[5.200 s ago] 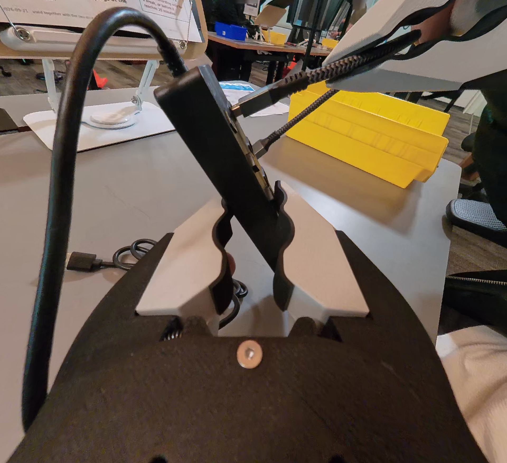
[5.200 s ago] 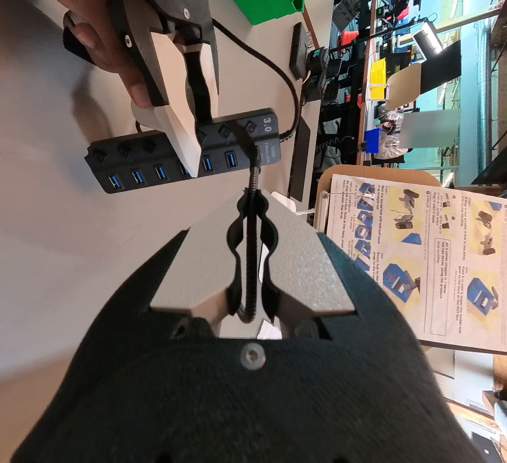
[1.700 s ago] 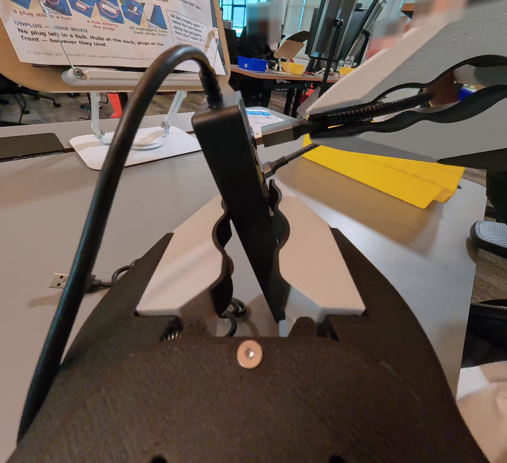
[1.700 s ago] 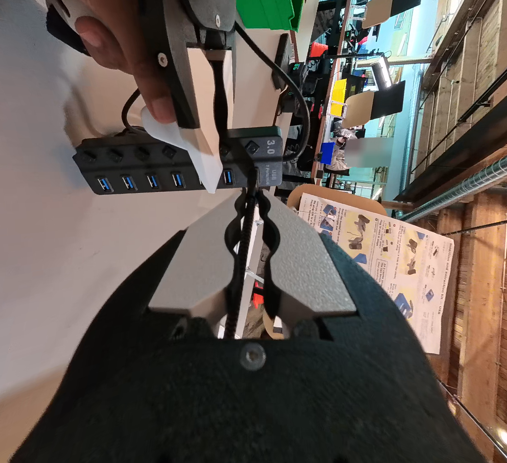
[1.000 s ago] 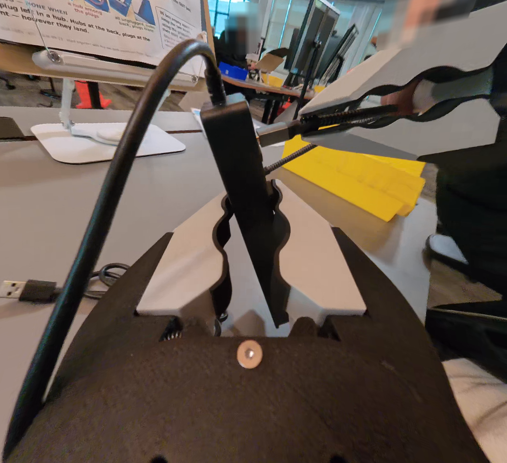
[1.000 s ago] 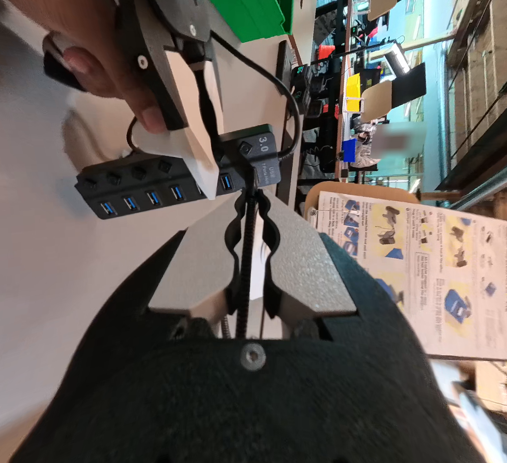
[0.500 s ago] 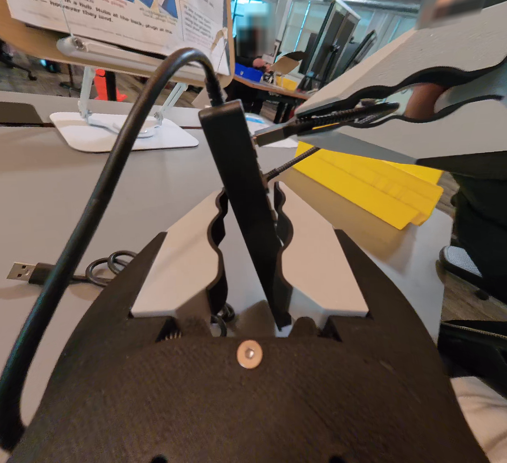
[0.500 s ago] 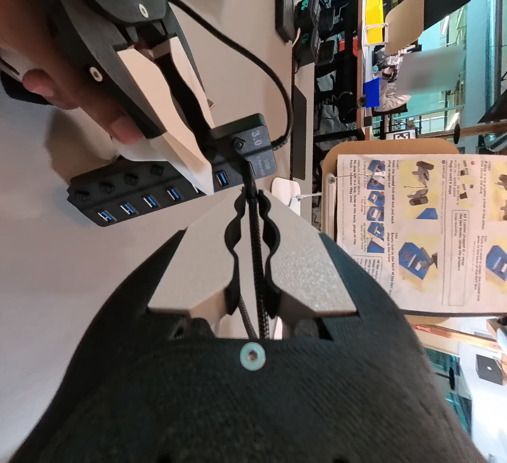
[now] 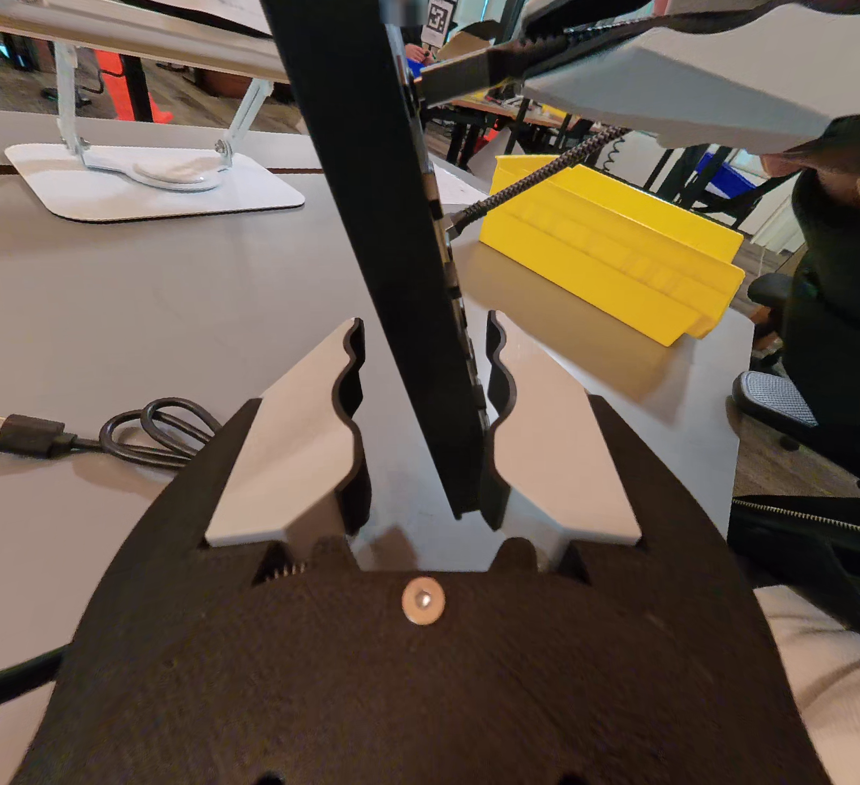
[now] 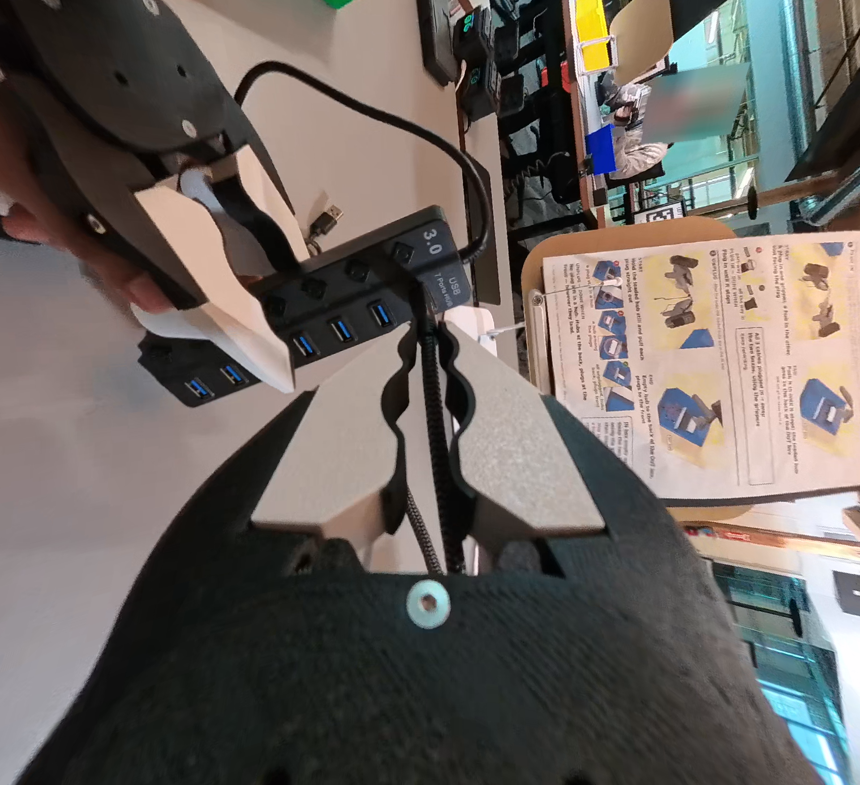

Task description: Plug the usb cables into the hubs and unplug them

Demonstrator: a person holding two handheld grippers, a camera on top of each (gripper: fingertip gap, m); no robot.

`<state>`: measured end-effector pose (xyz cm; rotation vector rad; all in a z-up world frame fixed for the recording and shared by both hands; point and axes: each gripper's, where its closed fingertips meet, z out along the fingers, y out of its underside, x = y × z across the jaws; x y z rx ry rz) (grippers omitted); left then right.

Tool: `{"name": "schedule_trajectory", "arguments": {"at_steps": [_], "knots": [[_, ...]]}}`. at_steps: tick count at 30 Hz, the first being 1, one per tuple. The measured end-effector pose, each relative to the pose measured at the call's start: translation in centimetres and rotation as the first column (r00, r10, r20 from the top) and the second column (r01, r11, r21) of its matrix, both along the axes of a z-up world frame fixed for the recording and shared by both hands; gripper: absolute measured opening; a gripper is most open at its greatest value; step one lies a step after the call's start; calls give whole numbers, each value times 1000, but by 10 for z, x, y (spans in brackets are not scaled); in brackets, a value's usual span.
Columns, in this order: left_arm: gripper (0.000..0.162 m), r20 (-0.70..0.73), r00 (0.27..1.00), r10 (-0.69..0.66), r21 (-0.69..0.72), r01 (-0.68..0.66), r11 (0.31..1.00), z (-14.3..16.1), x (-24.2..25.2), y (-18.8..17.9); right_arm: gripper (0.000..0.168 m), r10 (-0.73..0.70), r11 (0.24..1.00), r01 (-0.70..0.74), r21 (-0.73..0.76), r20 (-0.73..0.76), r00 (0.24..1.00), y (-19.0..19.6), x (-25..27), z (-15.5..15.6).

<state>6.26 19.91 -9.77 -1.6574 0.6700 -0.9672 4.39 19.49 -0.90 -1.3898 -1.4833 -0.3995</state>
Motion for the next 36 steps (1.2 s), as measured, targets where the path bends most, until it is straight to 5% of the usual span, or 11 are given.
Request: {"name": "schedule_trajectory", "arguments": {"at_steps": [1,5,14,20,31,36], "knots": [[50,10,1000,-2,0,2,1000,1,0,0,8,0,1000,0,-6,-10,1000,-1,-1,1],[24,60,998,-34,-15,35,999,7,-1,-3,7,5,1000,-5,2,-8,1000,-3,-2,3],[21,217,973,-73,-208,119,971,8,-2,-2,9,48,978,-63,199,80,996,-2,-9,10],[21,294,956,12,-317,85,944,3,-16,14,12,135,966,-126,228,-25,991,-12,-16,28],[22,349,931,106,-391,42,919,-4,-30,34,10,320,939,-343,-37,-274,907,-48,-60,10],[21,327,937,122,-353,1,935,-3,-34,38,0,370,918,-396,34,-440,819,-48,-92,56]]}}
